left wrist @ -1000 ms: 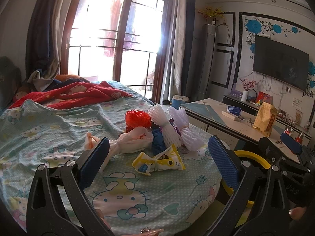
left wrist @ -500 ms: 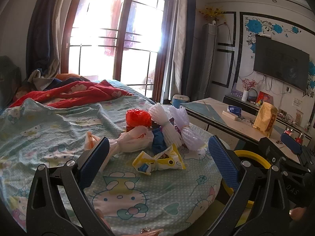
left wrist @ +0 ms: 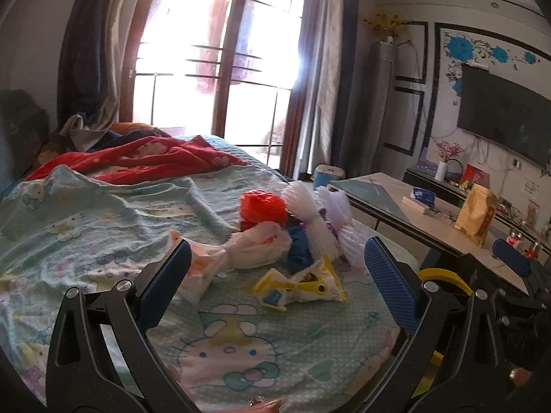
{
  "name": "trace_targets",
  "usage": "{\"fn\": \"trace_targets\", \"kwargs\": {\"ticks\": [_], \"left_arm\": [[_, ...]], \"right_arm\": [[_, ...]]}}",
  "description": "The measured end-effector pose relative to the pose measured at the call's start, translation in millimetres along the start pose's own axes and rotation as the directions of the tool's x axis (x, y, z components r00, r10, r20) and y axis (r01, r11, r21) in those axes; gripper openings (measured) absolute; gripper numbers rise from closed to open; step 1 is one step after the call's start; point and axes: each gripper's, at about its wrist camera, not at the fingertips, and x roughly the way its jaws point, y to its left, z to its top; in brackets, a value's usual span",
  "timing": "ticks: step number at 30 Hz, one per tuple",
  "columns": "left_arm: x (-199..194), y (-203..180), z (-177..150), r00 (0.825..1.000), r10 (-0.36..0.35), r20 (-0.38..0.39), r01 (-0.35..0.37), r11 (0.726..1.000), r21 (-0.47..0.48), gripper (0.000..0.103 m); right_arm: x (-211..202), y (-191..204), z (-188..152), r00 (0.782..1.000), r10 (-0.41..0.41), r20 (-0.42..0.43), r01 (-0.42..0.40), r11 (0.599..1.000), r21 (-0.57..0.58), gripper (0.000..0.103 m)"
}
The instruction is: Collect trash
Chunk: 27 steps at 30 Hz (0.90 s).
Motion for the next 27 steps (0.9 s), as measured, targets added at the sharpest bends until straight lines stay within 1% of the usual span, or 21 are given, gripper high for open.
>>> {"fn": "trace_targets", "kwargs": {"ticks": [5,11,13,15,17,19,24,26,27], "left_arm": [[6.9,19.7,5.7,0.998,0.065,-0.003,-0.065,0.997,-0.033,0.092],[14.5,49.0,14.4,0.989,0.151,-0.006,-0.151,0.985,-0.083,0.092],[19.3,58.6,17.1,0.984,0.178,-0.017,-0.179,0.979,-0.097,0.092],[27.7,66.9,19.2,0.977,0.206,-0.048,-0.21,0.972,-0.107,0.092],[37.8,75.6,20.4,0.975,0.207,-0.083,-0.215,0.97,-0.113,0.092],[48.7,83.0,19.4,0.974,0.19,-0.125,-0.204,0.971,-0.121,0.092],[75.7,88.6,10.2,0.978,0.086,-0.187,-0.111,0.986,-0.128,0.092],[88.9,88.3,7.8,0.973,0.078,-0.219,-0.107,0.987,-0.123,0.092],[97.6,88.8,6.0,0.969,0.063,-0.24,-0.097,0.987,-0.131,0.092]], "right_arm": [[18.3,13.5,7.3,0.999,0.047,-0.025,-0.048,0.999,-0.024,0.097],[38.0,29.3,17.3,0.995,0.098,-0.029,-0.1,0.994,-0.051,0.097],[47.6,33.1,20.1,0.993,0.11,-0.042,-0.112,0.992,-0.053,0.097],[58.6,35.1,22.3,0.992,0.113,-0.06,-0.116,0.992,-0.052,0.097],[71.9,36.0,24.1,0.991,0.109,-0.082,-0.113,0.992,-0.049,0.097],[85.0,35.3,25.1,0.989,0.102,-0.105,-0.107,0.993,-0.042,0.097],[117.2,27.1,24.7,0.982,0.076,-0.173,-0.082,0.996,-0.026,0.097],[129.3,22.2,22.6,0.978,0.069,-0.198,-0.073,0.997,-0.013,0.097],[136.4,18.3,21.3,0.974,0.065,-0.217,-0.067,0.998,-0.001,0.097]]}}
